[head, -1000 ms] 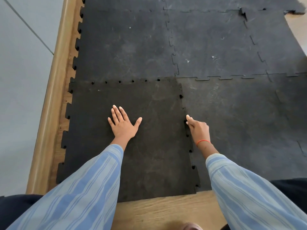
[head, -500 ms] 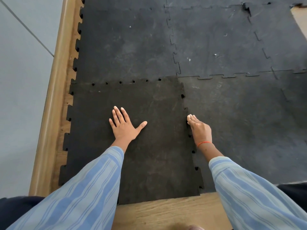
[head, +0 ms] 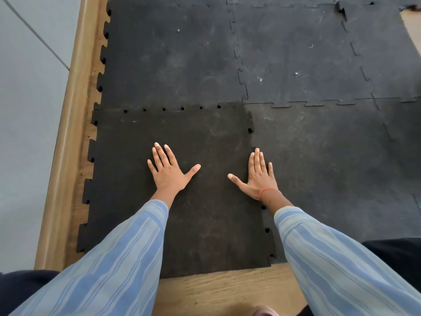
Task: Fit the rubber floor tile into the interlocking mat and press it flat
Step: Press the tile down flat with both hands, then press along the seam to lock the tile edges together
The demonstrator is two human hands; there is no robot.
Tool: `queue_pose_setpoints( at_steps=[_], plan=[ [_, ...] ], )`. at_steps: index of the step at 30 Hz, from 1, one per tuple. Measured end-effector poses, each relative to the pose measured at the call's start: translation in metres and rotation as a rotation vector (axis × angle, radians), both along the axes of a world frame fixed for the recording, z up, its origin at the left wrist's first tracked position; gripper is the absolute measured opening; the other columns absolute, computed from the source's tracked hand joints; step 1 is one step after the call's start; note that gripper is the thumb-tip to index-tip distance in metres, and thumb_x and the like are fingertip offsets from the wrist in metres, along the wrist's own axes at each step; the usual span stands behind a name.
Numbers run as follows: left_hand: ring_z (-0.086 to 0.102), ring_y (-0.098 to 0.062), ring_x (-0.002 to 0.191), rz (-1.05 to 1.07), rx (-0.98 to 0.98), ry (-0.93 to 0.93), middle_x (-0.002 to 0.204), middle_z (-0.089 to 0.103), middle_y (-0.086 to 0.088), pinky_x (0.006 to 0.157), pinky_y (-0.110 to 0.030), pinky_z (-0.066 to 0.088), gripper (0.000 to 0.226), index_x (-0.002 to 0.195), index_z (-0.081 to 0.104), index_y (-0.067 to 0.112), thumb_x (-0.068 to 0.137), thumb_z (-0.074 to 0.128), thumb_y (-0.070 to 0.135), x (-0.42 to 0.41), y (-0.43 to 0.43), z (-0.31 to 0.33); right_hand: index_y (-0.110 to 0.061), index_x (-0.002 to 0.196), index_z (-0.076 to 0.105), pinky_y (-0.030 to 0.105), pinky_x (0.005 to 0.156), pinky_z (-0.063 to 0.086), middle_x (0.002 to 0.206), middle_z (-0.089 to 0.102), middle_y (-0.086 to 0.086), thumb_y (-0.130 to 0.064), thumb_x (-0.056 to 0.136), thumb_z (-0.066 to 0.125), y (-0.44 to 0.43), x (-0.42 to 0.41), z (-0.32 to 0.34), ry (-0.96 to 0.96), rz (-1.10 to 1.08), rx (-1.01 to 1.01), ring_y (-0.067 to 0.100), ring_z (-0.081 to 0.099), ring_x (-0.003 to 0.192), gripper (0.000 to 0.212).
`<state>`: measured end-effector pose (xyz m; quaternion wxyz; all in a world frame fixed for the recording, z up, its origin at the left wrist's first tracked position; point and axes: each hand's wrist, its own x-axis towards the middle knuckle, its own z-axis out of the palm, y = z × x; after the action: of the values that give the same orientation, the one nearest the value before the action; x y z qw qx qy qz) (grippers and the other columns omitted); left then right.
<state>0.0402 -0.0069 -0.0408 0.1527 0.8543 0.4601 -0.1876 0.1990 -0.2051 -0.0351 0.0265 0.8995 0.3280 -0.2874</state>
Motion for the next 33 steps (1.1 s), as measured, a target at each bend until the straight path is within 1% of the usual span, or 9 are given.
queue_pose_setpoints(
  at_steps=[5, 9, 11, 14, 17, 23, 26, 29, 33],
  plan=[
    [-0.022, -0.032, 0.146, -0.016, -0.042, 0.021, 0.155, -0.028, -0.022, 0.118, -0.053, -0.004, 0.124, 0.149, -0.020, 0.002, 0.071, 0.020, 0.090, -0.002, -0.002, 0.006, -0.010, 0.148, -0.016, 0.044, 0.119, -0.008, 0.158, -0.025, 0.004, -0.084, 0.076, 0.013, 0.009, -0.001, 0.005, 0.020, -0.045, 0.002, 0.016, -0.022, 0.145, 0.108],
    [-0.025, -0.033, 0.144, -0.051, -0.066, 0.044, 0.154, -0.031, -0.022, 0.117, -0.053, -0.006, 0.128, 0.147, -0.023, 0.003, 0.068, 0.023, 0.093, -0.003, 0.005, 0.006, -0.010, 0.149, -0.012, 0.045, 0.120, -0.006, 0.159, -0.021, 0.004, -0.079, 0.081, 0.013, 0.056, 0.036, 0.019, 0.036, -0.020, 0.071, 0.015, -0.019, 0.146, 0.100],
    [-0.026, -0.033, 0.144, -0.057, -0.064, 0.046, 0.153, -0.032, -0.021, 0.117, -0.053, -0.006, 0.129, 0.147, -0.025, 0.004, 0.067, 0.022, 0.093, -0.003, 0.006, 0.004, -0.010, 0.149, -0.011, 0.045, 0.121, -0.006, 0.159, -0.021, 0.004, -0.078, 0.083, 0.014, 0.076, 0.053, 0.024, 0.013, 0.014, 0.062, 0.015, -0.018, 0.146, 0.099],
    [-0.026, -0.032, 0.144, -0.056, -0.050, 0.040, 0.153, -0.033, -0.021, 0.117, -0.052, -0.007, 0.129, 0.146, -0.026, 0.005, 0.066, 0.020, 0.094, -0.003, 0.007, -0.001, -0.009, 0.149, -0.014, 0.045, 0.120, -0.006, 0.157, -0.025, 0.005, -0.082, 0.079, 0.017, 0.084, 0.061, 0.021, -0.016, 0.058, 0.013, 0.017, -0.021, 0.145, 0.106],
    [-0.025, -0.032, 0.145, -0.055, -0.035, 0.033, 0.154, -0.033, -0.020, 0.117, -0.051, -0.006, 0.129, 0.147, -0.026, 0.005, 0.065, 0.020, 0.094, -0.004, 0.007, -0.002, -0.009, 0.148, -0.017, 0.045, 0.119, -0.005, 0.156, -0.028, 0.005, -0.087, 0.073, 0.026, 0.087, 0.066, 0.021, 0.036, 0.056, -0.005, 0.018, -0.024, 0.144, 0.116],
    [-0.021, -0.032, 0.146, -0.059, -0.031, 0.034, 0.154, -0.031, -0.020, 0.118, -0.049, -0.002, 0.129, 0.148, -0.024, 0.005, 0.066, 0.022, 0.094, -0.005, 0.005, -0.001, -0.009, 0.147, -0.020, 0.046, 0.120, -0.005, 0.156, -0.030, 0.005, -0.088, 0.068, 0.039, 0.085, 0.066, 0.024, 0.085, 0.075, -0.083, 0.019, -0.025, 0.144, 0.126],
    [-0.023, -0.032, 0.146, -0.062, -0.031, 0.037, 0.154, -0.032, -0.020, 0.118, -0.050, -0.002, 0.128, 0.147, -0.025, 0.006, 0.066, 0.021, 0.094, -0.004, 0.008, 0.000, -0.009, 0.148, -0.018, 0.046, 0.119, -0.006, 0.157, -0.027, 0.005, -0.090, 0.065, 0.038, 0.092, 0.067, 0.026, 0.103, 0.042, -0.080, 0.019, -0.023, 0.145, 0.128],
    [-0.024, -0.032, 0.145, -0.069, -0.029, 0.041, 0.153, -0.033, -0.020, 0.119, -0.050, -0.003, 0.127, 0.147, -0.026, 0.006, 0.067, 0.020, 0.093, -0.005, 0.007, 0.000, -0.008, 0.148, -0.016, 0.047, 0.119, -0.007, 0.157, -0.025, 0.006, -0.092, 0.064, 0.034, 0.100, 0.071, 0.030, 0.103, 0.040, -0.135, 0.019, -0.020, 0.146, 0.129],
    [-0.026, -0.032, 0.144, -0.074, -0.058, 0.036, 0.153, -0.034, -0.019, 0.118, -0.051, -0.004, 0.129, 0.147, -0.026, 0.007, 0.065, 0.024, 0.094, -0.003, 0.008, 0.001, -0.010, 0.150, -0.011, 0.048, 0.120, -0.005, 0.159, -0.019, 0.004, -0.086, 0.073, 0.027, 0.123, 0.074, 0.031, 0.054, 0.164, -0.056, 0.016, -0.016, 0.147, 0.115]
  ],
)
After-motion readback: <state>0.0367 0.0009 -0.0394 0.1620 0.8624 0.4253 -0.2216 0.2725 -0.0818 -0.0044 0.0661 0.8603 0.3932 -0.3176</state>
